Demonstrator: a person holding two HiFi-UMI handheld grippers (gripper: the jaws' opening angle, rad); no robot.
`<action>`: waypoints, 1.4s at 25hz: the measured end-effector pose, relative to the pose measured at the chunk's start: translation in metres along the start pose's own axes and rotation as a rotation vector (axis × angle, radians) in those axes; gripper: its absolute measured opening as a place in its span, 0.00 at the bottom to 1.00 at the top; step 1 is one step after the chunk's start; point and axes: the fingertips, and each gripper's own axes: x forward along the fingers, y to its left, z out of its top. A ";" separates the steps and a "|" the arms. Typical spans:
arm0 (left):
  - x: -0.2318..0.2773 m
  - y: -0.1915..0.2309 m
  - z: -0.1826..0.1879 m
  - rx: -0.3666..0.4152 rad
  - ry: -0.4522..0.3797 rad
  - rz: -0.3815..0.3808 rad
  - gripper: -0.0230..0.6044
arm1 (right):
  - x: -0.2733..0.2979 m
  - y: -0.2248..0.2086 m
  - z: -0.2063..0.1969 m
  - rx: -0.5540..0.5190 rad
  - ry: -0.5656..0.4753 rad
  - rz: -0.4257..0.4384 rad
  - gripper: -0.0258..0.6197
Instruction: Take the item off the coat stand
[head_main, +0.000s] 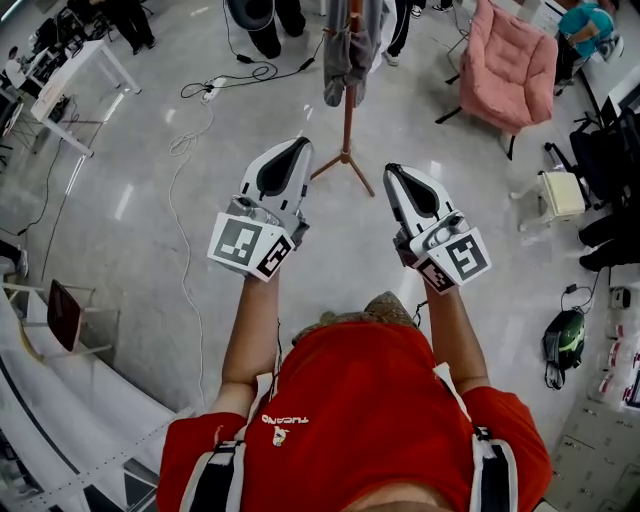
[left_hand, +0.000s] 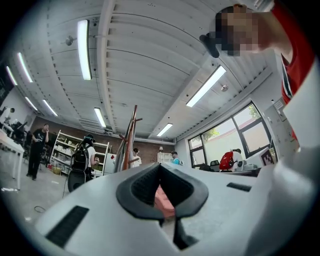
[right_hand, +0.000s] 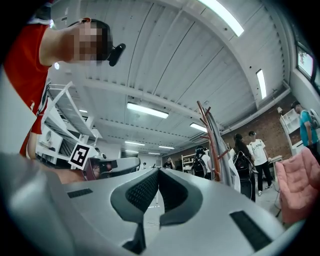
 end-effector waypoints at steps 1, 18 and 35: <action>0.000 0.005 0.000 -0.002 0.002 0.003 0.05 | 0.004 -0.001 -0.001 0.000 0.004 0.000 0.08; 0.109 0.064 -0.036 0.020 0.026 0.046 0.05 | 0.064 -0.119 -0.022 0.022 -0.024 0.010 0.08; 0.278 0.131 -0.126 0.060 0.126 0.258 0.22 | 0.106 -0.306 -0.046 0.058 0.002 0.099 0.08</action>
